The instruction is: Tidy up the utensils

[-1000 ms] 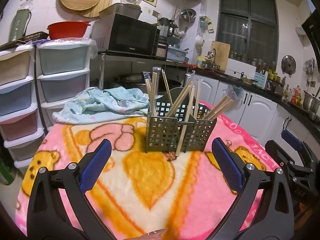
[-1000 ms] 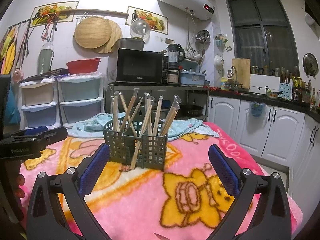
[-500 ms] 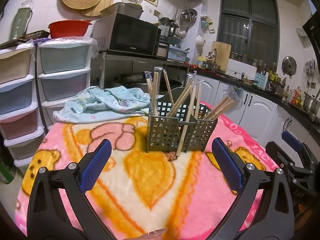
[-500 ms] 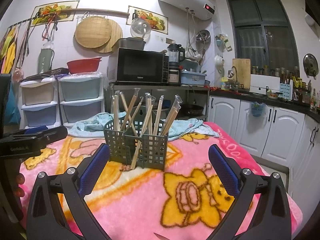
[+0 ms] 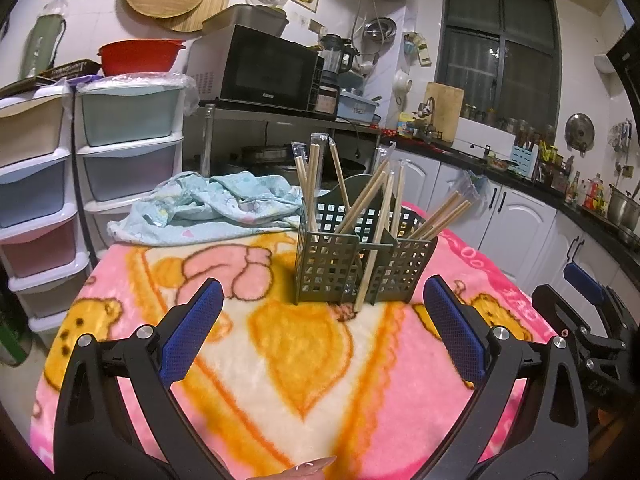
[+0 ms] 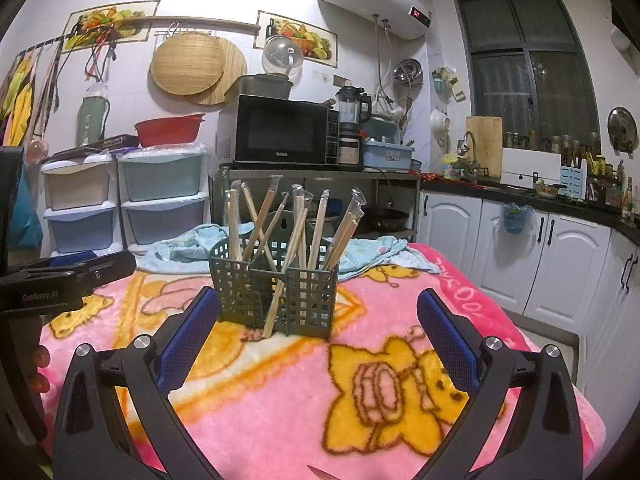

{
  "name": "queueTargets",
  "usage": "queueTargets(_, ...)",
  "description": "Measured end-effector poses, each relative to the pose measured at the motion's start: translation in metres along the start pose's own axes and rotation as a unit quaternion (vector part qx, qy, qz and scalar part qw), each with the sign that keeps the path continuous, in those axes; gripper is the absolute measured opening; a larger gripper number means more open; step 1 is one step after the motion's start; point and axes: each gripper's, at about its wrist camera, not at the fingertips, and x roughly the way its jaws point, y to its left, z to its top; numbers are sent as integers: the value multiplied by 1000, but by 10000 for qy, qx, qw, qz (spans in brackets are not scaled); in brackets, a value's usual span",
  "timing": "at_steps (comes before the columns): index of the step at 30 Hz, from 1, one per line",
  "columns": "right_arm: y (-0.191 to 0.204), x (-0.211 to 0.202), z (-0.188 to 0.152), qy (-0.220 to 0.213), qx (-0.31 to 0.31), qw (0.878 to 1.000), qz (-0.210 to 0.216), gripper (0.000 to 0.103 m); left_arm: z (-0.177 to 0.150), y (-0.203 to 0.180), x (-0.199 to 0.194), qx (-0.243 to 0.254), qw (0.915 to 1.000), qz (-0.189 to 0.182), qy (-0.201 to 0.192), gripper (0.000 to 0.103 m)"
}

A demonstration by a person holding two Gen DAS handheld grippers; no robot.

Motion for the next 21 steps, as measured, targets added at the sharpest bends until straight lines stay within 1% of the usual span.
queueTargets(21,1,-1,0,-6,0,10000,-4,97,-1,0,0,-6,10000,13,4,92)
